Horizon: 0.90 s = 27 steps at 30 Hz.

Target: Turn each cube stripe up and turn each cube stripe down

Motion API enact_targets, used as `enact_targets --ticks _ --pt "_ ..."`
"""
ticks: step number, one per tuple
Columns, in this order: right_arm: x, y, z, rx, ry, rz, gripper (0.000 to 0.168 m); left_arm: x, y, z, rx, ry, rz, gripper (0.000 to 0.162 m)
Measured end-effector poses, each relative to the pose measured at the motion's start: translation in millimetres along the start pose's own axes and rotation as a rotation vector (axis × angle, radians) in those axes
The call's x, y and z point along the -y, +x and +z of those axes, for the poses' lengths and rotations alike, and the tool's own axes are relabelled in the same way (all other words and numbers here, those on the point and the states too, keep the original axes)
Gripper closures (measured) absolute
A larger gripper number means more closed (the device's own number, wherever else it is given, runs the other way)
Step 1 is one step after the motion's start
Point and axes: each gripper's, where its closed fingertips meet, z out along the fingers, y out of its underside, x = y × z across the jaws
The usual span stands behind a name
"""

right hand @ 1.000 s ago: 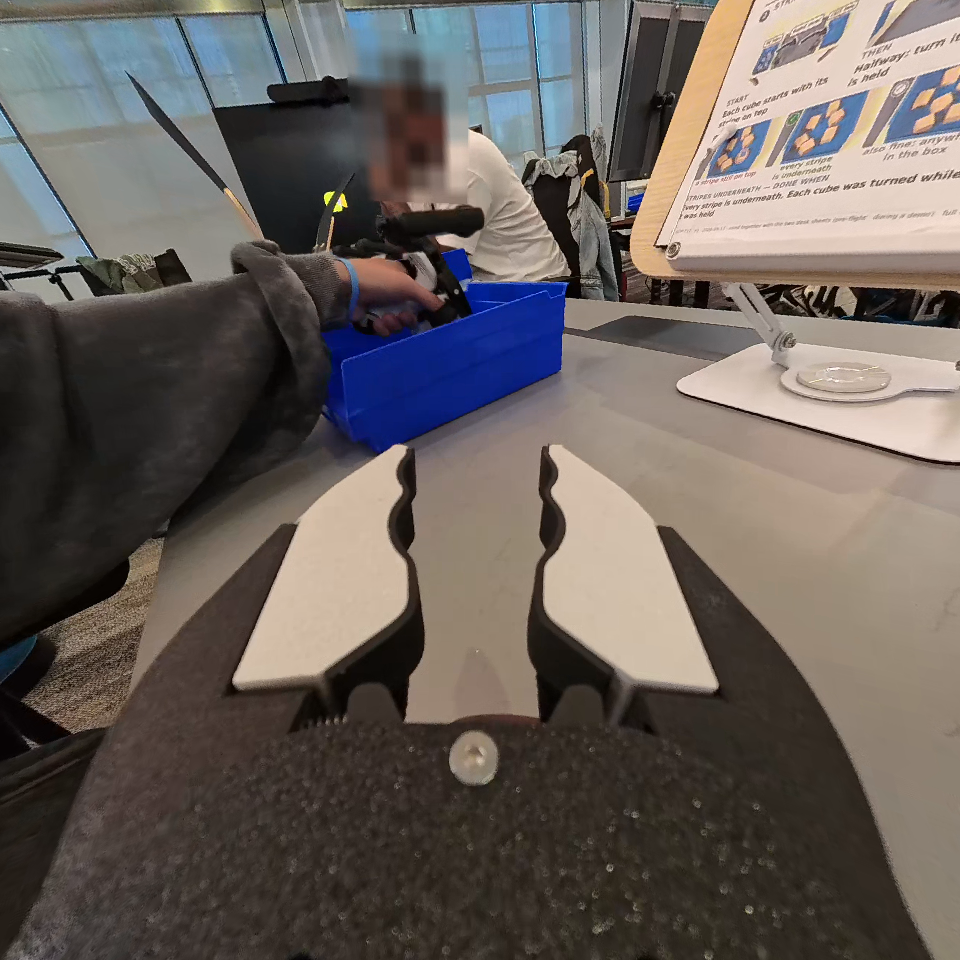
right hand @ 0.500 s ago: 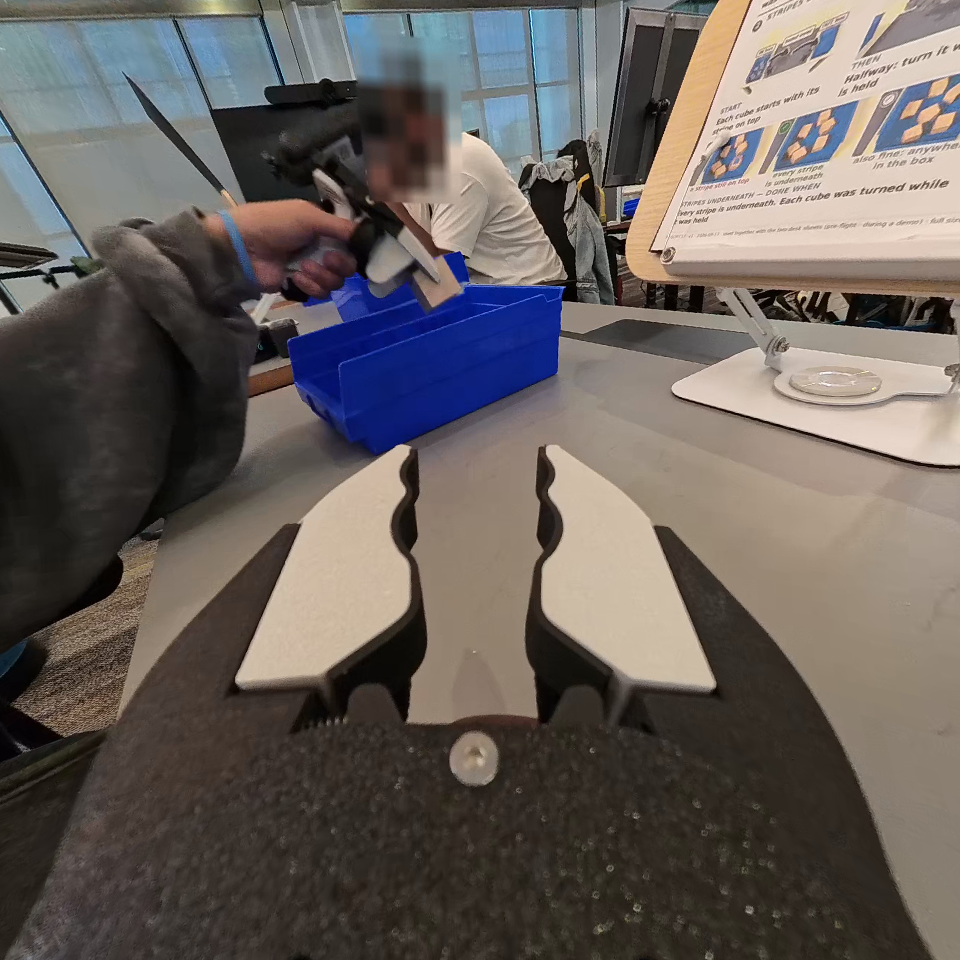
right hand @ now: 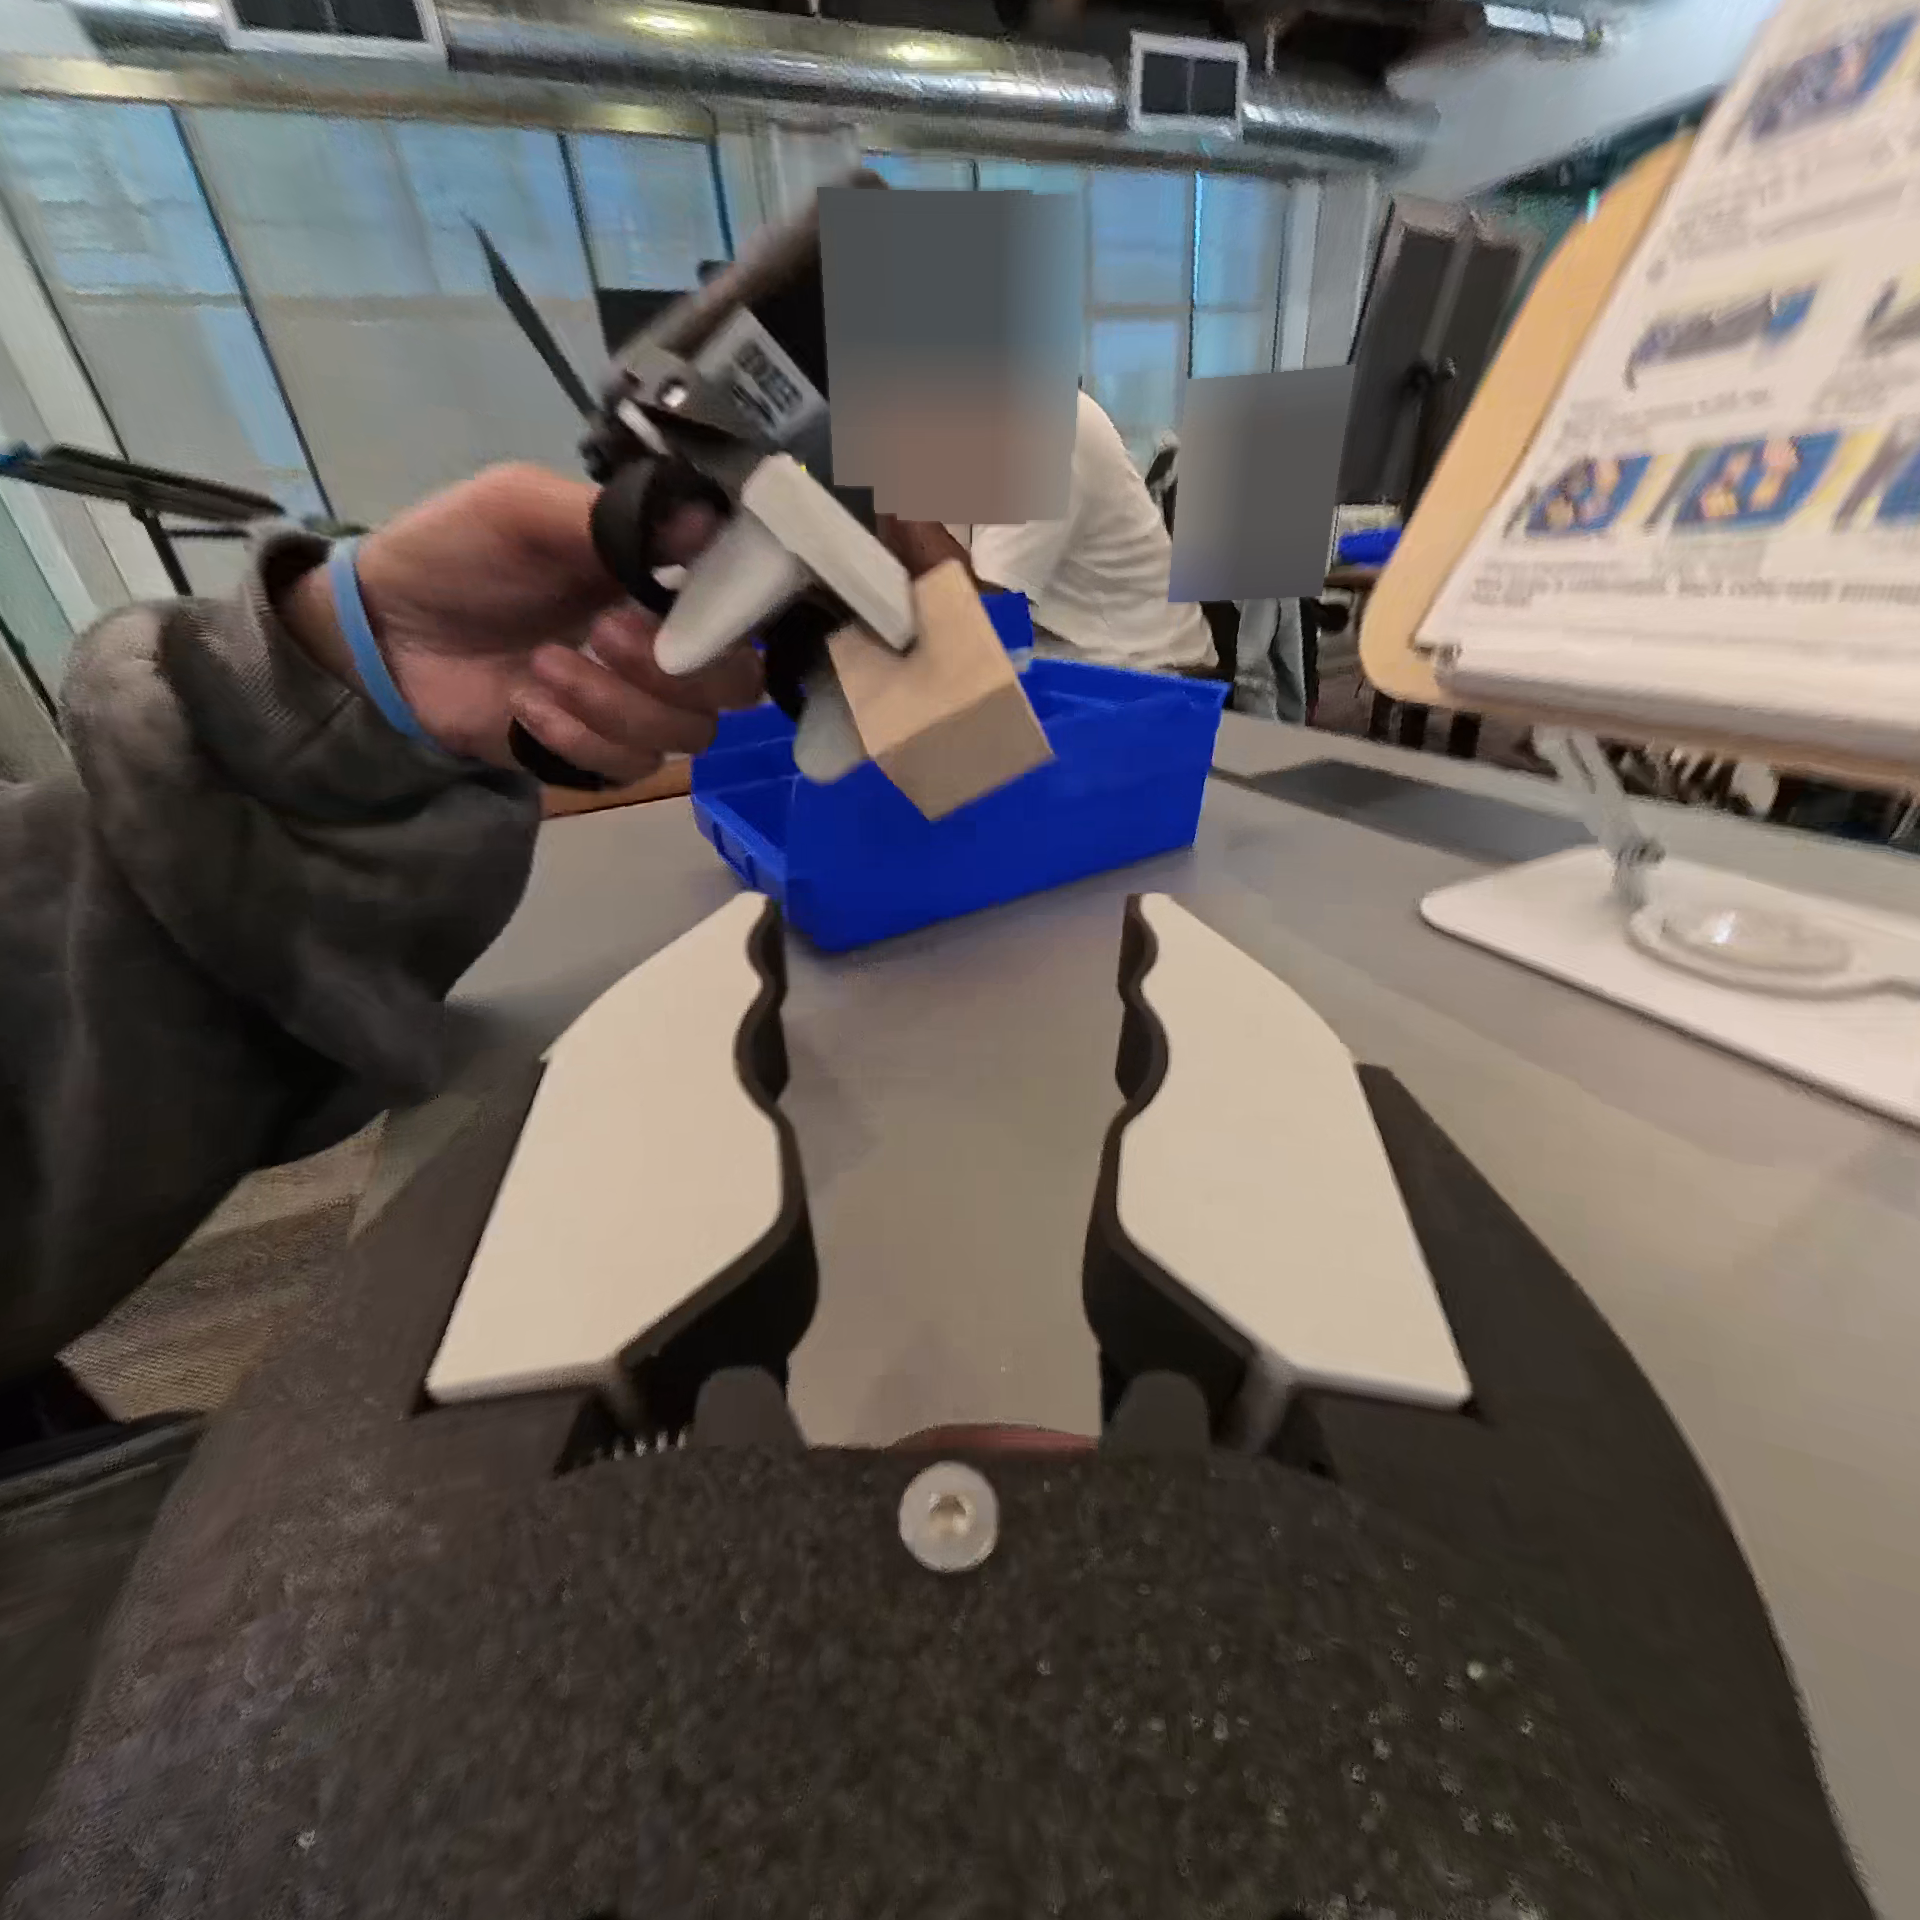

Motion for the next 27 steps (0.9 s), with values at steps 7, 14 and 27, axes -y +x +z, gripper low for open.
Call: enact_targets --ticks 7,14,27 --pt "14 -12 -6 -0.052 -0.033 -0.302 0.106 -9 43 38 -0.574 0.073 -0.481 0.118" --pt "0 -8 -3 -0.028 -0.152 -0.280 0.102 -37 52 64 -0.659 -0.030 -0.589 0.118" --pt "14 -12 -9 0.017 -0.135 -0.232 0.122 -50 57 46 -0.607 -0.006 -0.389 0.096"
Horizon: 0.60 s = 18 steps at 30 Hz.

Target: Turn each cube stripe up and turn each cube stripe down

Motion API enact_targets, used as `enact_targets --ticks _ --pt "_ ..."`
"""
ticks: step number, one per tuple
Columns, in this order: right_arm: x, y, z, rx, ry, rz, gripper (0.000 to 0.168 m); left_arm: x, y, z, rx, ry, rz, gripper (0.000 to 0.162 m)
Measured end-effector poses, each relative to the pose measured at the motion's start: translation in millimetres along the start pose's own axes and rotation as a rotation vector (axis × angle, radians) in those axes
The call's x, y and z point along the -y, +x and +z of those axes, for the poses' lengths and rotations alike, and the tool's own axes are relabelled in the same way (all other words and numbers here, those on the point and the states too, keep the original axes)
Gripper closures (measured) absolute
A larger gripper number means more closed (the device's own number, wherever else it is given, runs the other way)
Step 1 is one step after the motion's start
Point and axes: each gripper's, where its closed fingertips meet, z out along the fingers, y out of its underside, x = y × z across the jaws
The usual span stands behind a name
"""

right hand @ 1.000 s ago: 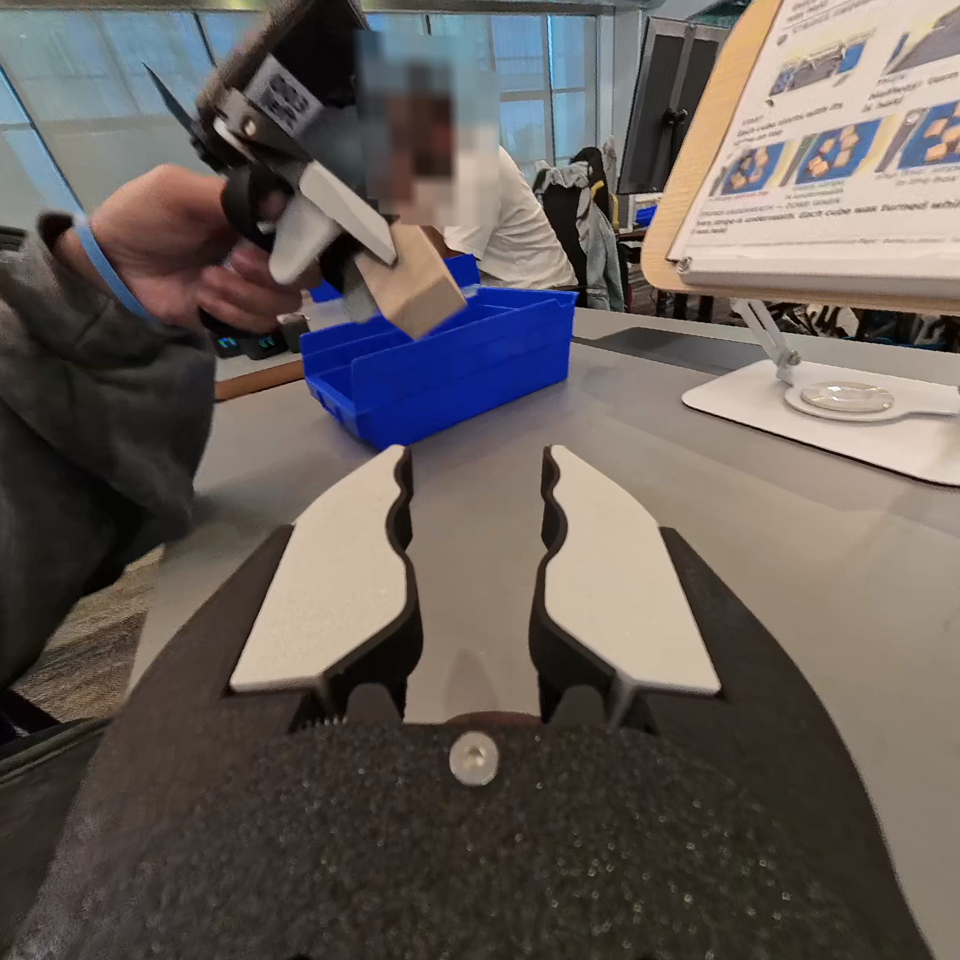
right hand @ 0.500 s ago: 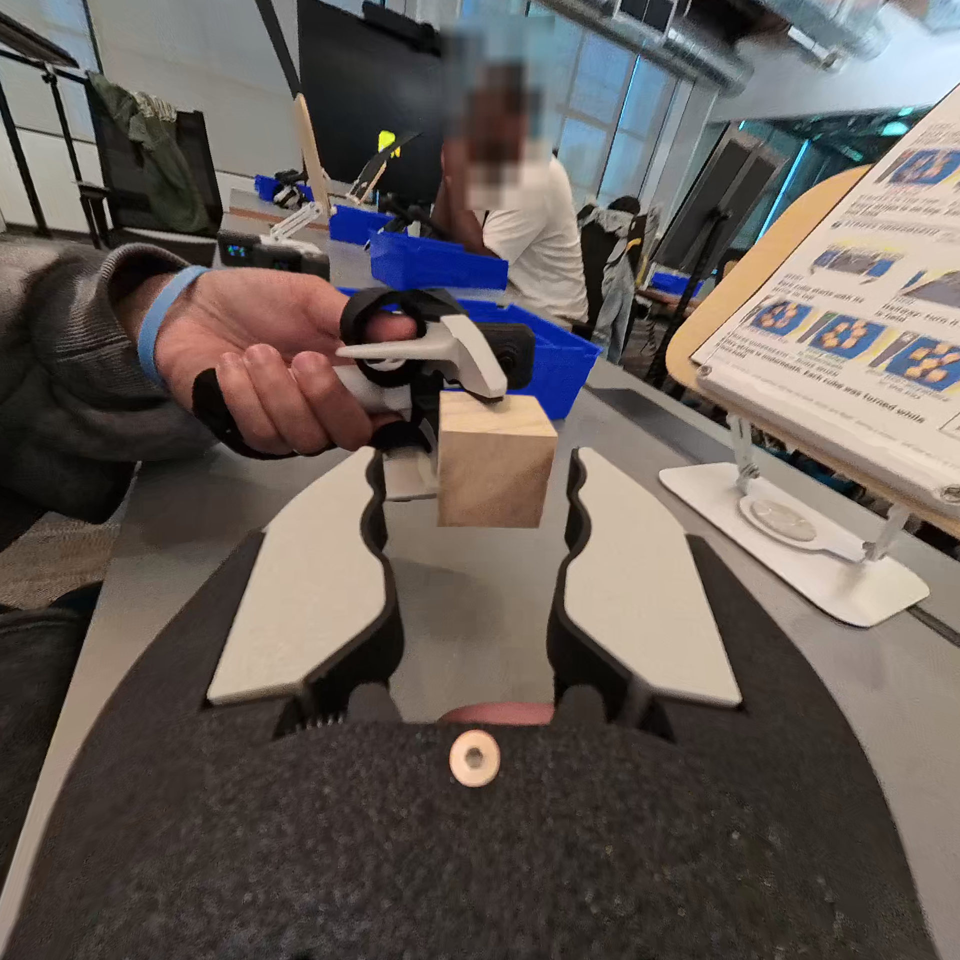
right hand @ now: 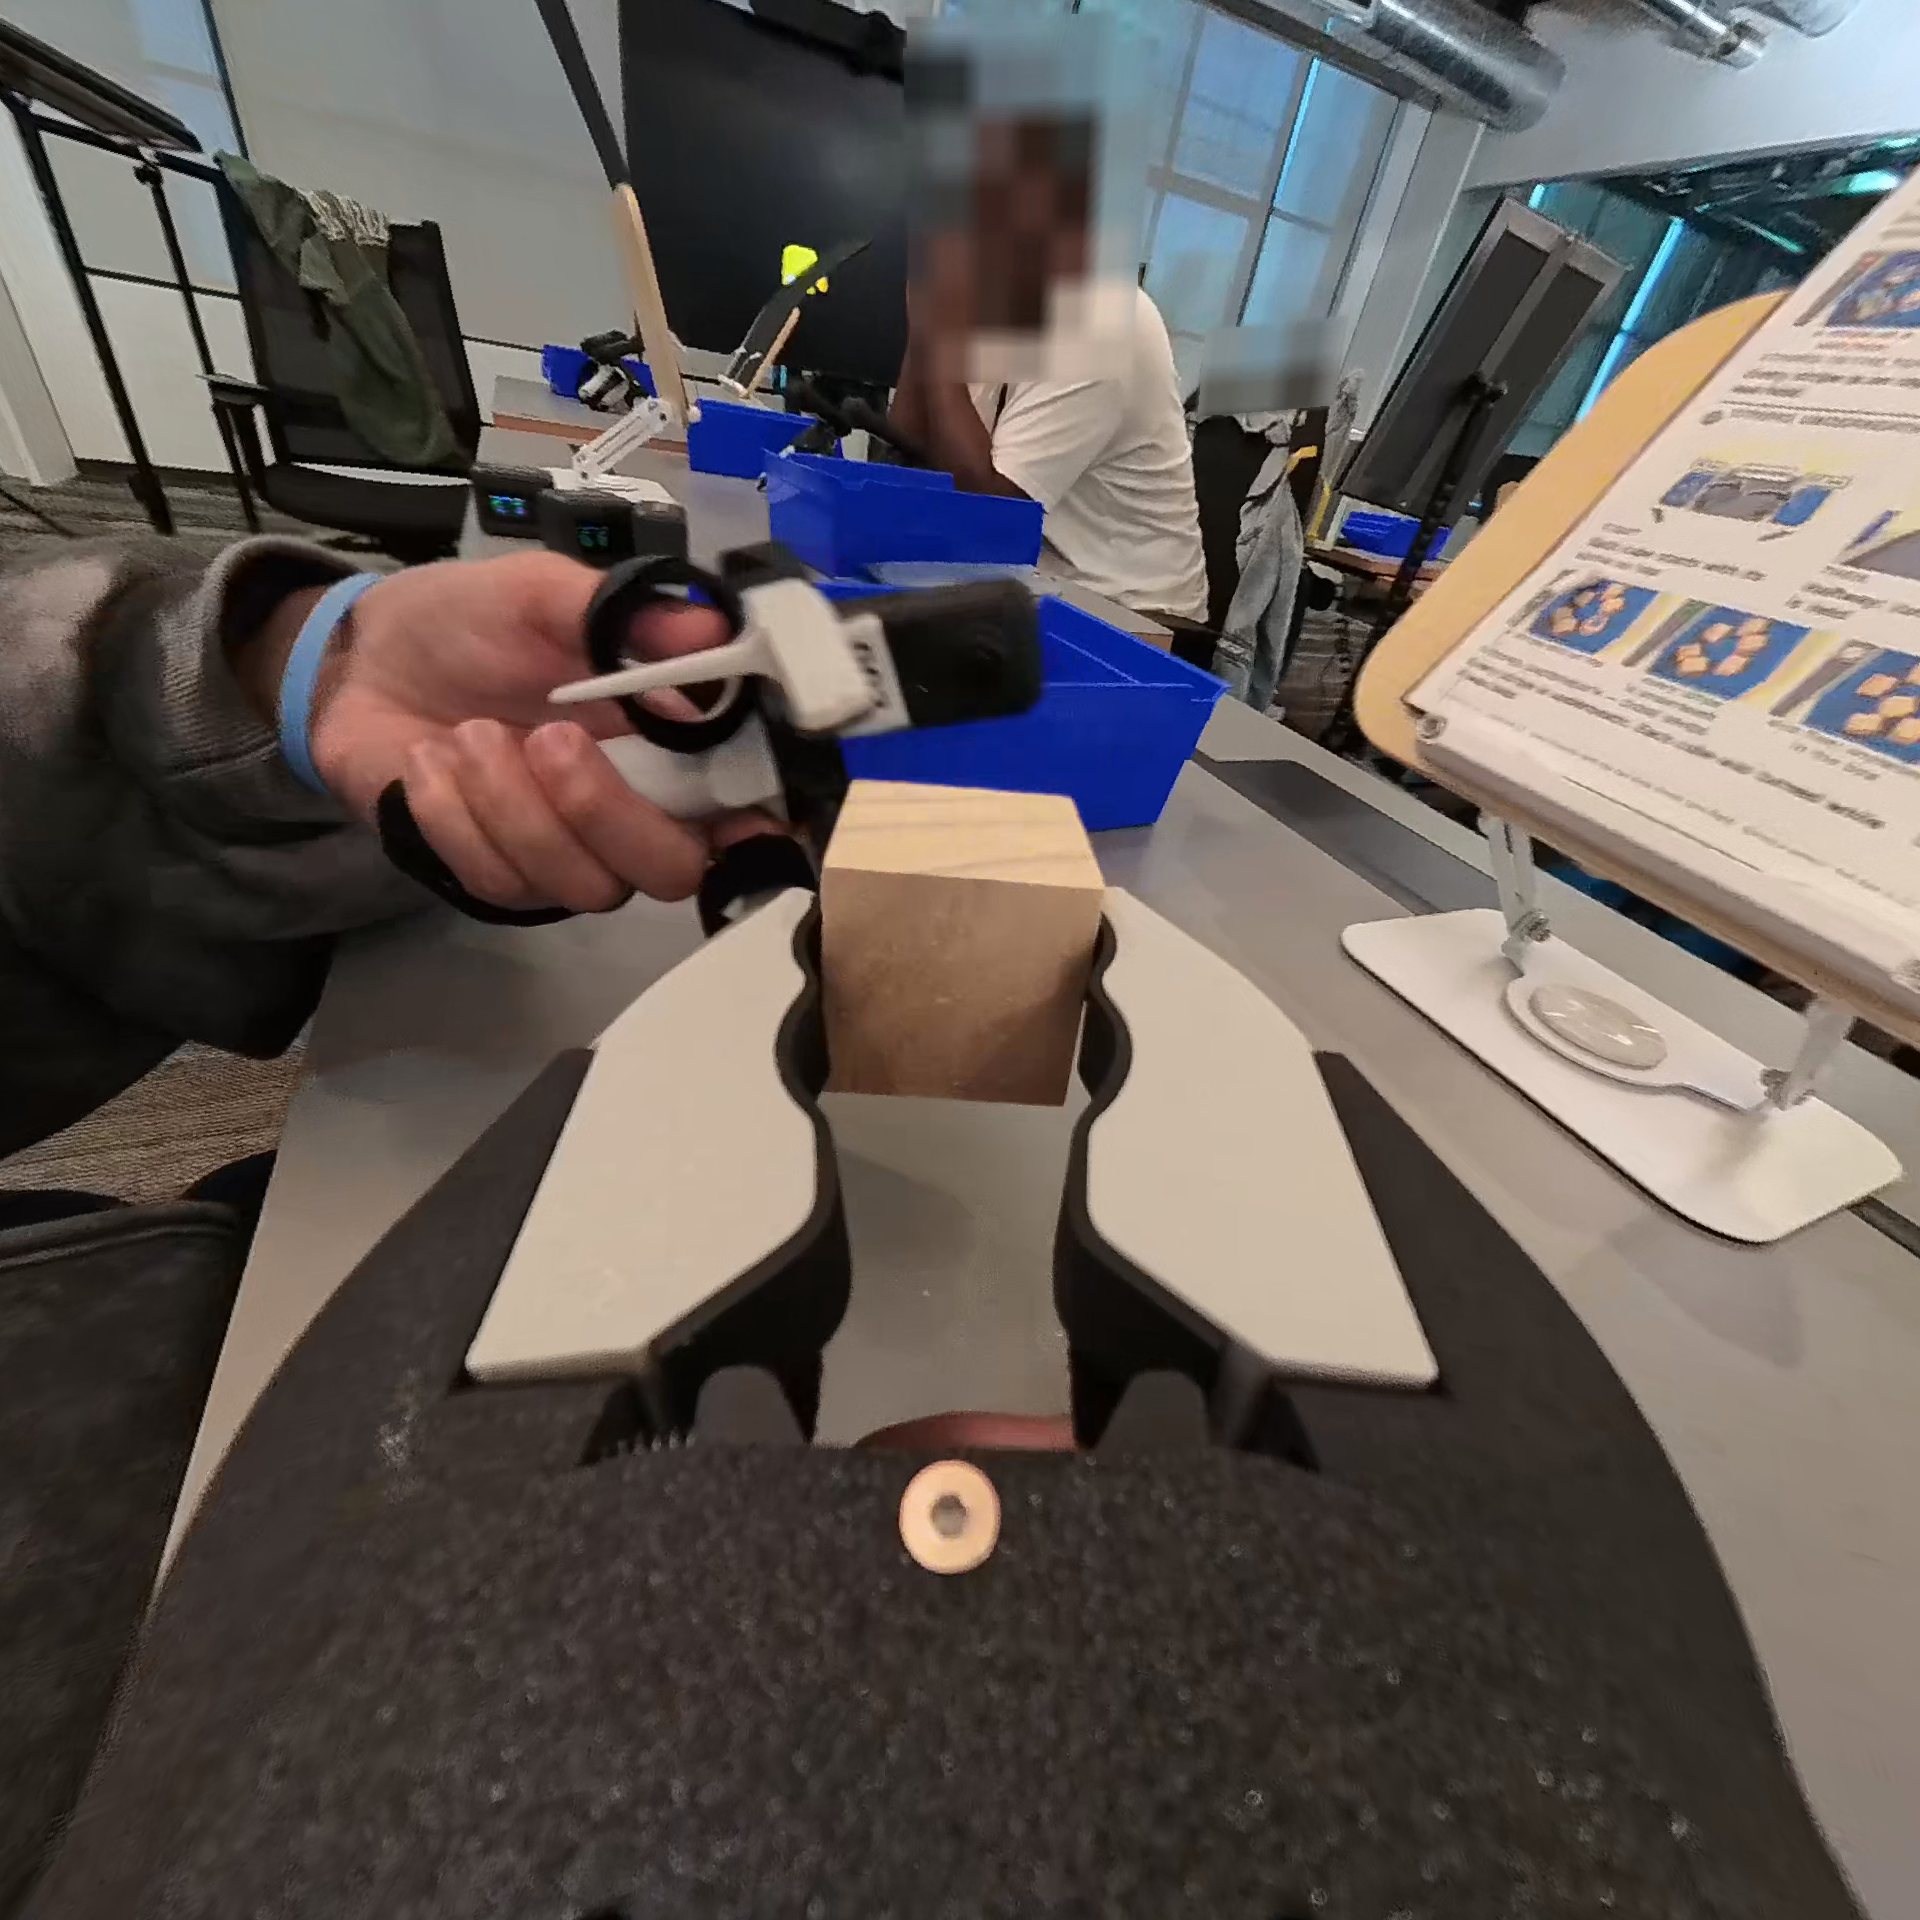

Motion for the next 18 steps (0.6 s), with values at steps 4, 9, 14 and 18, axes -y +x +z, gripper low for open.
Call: enact_targets --ticks 4,9,14,18 --pt "7 15 -10 -0.044 -0.018 0.024 0.122 -20 -20 -21 0.271 0.111 0.425 0.088" --pt "7 38 -17 -0.104 -0.078 0.128 0.122 -26 -33 -41 0.578 0.225 0.715 0.090" --pt "20 81 -52 -0.314 -0.253 0.215 0.122 -12 -22 -58 0.708 0.298 0.881 0.093" --pt "22 140 -147 -0.601 -0.398 0.374 0.122 -9 -18 -63 0.755 0.300 0.930 0.095"
